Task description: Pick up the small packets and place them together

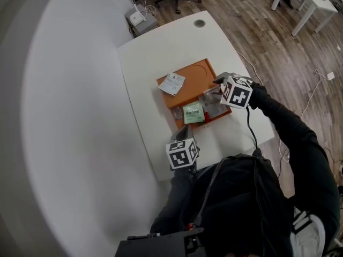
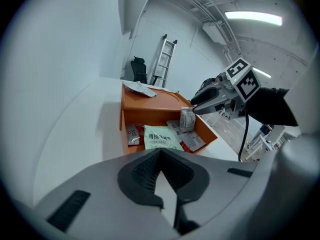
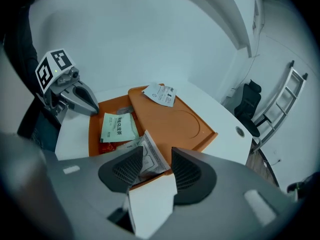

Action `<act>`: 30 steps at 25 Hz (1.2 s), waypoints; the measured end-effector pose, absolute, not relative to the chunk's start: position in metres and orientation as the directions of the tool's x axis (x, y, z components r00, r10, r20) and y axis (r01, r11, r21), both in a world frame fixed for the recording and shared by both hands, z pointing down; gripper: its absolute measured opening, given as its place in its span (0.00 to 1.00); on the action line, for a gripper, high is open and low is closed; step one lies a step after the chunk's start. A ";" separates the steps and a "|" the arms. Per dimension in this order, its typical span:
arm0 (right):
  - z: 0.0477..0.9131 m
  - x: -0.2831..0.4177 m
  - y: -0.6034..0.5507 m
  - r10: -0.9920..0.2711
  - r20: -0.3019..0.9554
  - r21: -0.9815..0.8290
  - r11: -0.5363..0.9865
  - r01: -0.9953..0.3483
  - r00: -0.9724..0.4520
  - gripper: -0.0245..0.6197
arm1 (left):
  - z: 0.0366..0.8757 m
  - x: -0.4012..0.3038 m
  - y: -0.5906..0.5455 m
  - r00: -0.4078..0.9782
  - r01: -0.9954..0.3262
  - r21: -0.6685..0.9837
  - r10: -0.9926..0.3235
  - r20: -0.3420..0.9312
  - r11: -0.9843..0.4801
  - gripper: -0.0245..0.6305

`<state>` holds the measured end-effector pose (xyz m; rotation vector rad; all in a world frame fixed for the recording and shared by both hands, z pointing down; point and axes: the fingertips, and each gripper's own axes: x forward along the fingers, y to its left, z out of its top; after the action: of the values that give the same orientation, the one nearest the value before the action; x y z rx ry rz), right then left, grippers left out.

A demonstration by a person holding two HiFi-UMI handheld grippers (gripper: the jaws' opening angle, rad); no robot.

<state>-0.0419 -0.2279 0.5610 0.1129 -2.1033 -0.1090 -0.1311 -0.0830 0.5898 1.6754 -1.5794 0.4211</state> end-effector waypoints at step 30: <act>0.486 -0.044 -0.219 -0.182 0.747 0.184 0.981 -0.063 -0.640 0.04 | 0.590 -0.132 -0.084 0.160 -0.950 0.301 -0.700 0.696 0.082 0.03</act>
<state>-0.0441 -0.2186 0.4856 0.1702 -2.2634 -0.1772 -0.1316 -0.0837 0.5898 1.6756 -1.5990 0.4151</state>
